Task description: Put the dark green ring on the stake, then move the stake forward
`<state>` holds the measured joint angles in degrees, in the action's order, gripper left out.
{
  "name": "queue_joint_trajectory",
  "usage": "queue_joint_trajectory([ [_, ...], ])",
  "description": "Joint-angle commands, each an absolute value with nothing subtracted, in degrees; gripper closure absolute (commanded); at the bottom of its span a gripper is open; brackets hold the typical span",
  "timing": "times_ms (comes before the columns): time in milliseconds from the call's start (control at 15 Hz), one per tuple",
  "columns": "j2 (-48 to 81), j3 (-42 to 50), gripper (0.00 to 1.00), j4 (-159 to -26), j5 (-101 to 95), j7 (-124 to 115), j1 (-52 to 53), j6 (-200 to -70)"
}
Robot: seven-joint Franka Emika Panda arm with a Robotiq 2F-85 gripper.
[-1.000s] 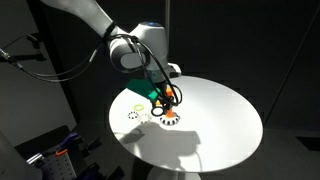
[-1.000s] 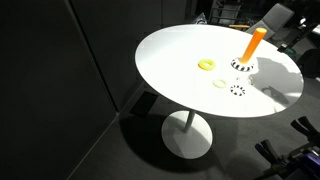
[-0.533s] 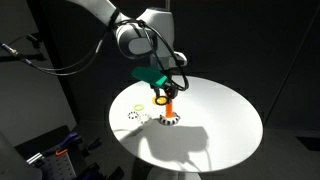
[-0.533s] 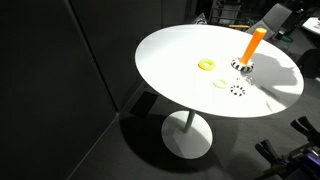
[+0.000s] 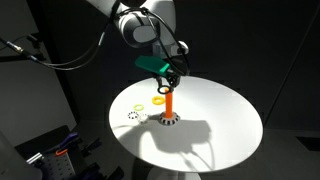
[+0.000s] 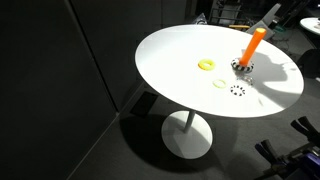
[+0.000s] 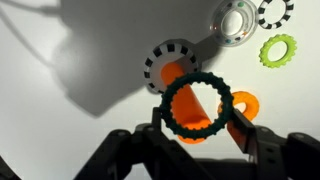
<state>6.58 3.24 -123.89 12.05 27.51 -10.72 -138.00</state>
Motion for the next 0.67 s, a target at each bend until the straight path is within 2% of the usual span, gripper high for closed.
queue_joint_trajectory([
  [0, 8.6, 3.4, 0.58, -119.8, 12.9, 25.5, -9.7, -136.1],
  [600, 13.9, 2.9, 0.58, -113.6, 11.8, 21.5, -9.0, -135.5],
])
